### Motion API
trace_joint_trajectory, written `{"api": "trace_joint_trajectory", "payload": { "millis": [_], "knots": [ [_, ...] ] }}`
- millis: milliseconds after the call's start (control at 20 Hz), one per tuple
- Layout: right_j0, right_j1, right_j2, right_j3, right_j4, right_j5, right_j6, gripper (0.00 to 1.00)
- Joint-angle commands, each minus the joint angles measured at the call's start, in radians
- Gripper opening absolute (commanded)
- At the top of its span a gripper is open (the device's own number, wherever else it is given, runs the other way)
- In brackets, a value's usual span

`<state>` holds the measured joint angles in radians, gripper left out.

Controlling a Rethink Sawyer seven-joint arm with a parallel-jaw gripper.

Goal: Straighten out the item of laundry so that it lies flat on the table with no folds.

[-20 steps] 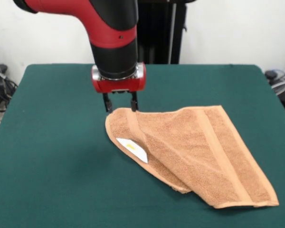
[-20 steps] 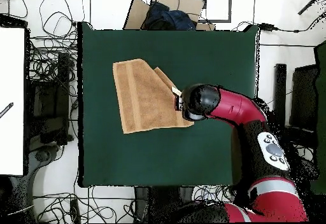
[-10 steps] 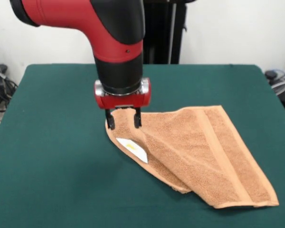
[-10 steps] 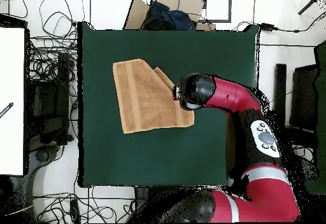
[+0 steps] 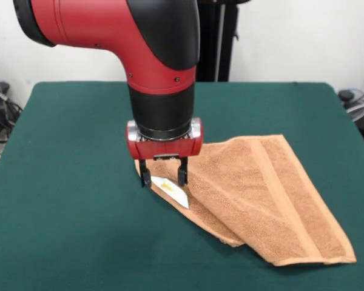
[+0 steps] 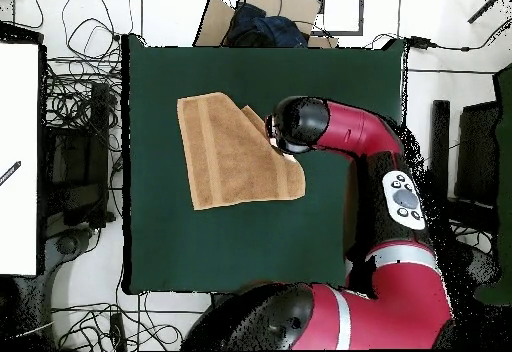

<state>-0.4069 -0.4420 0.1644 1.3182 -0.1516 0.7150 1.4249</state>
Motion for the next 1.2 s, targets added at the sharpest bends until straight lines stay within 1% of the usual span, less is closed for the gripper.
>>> {"api": "trace_joint_trajectory", "payload": {
  "millis": [50, 150, 350, 450, 650, 750, 900, 1200],
  "knots": [
    [0.021, 0.023, 0.005, 0.017, -0.006, 0.029, 0.115, 1.0],
    [0.027, 0.045, 0.001, 0.002, -0.004, 0.032, 0.125, 1.0],
    [0.036, 0.057, -0.007, 0.001, -0.005, 0.031, 0.139, 1.0],
    [0.044, 0.074, -0.006, -0.024, -0.001, 0.041, 0.142, 1.0],
    [0.059, 0.114, -0.004, -0.025, 0.0, 0.003, 0.16, 1.0],
    [0.064, 0.126, -0.006, -0.044, 0.004, 0.01, 0.162, 1.0],
    [0.066, 0.128, -0.009, -0.029, 0.005, -0.006, 0.169, 1.0],
    [0.066, 0.17, -0.004, -0.049, 0.015, -0.016, 0.172, 1.0]
  ]
}}
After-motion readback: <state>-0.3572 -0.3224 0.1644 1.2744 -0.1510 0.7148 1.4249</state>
